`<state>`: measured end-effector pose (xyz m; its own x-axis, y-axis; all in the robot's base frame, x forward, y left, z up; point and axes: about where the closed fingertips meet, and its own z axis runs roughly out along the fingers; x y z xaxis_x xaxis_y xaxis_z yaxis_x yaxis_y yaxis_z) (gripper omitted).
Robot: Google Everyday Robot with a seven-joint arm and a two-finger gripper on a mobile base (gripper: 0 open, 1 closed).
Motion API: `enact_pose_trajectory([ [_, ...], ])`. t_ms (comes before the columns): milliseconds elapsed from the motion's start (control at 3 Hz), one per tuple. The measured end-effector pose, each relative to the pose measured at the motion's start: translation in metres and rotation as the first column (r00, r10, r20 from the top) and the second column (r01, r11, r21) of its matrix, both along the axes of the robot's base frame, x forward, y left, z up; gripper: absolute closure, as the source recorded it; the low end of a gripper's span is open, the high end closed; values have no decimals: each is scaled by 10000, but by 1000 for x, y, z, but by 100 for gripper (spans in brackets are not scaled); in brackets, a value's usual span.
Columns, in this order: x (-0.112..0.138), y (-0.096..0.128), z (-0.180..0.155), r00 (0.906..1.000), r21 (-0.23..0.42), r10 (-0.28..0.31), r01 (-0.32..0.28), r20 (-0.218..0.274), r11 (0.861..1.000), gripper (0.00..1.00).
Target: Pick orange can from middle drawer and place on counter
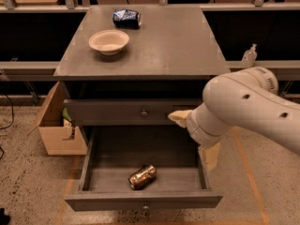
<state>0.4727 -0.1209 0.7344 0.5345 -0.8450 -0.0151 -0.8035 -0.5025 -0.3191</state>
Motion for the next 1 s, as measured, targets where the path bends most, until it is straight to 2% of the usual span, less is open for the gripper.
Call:
enact_pose_trajectory([
  [333,1,0,-4,10000,-206,61,-61,19,9998,0],
  [667,10,11,-29,10000,-316,29,-29,10,9995,0],
  [1000,35,39,-61,9995,508,265,-273,170,9983,0],
])
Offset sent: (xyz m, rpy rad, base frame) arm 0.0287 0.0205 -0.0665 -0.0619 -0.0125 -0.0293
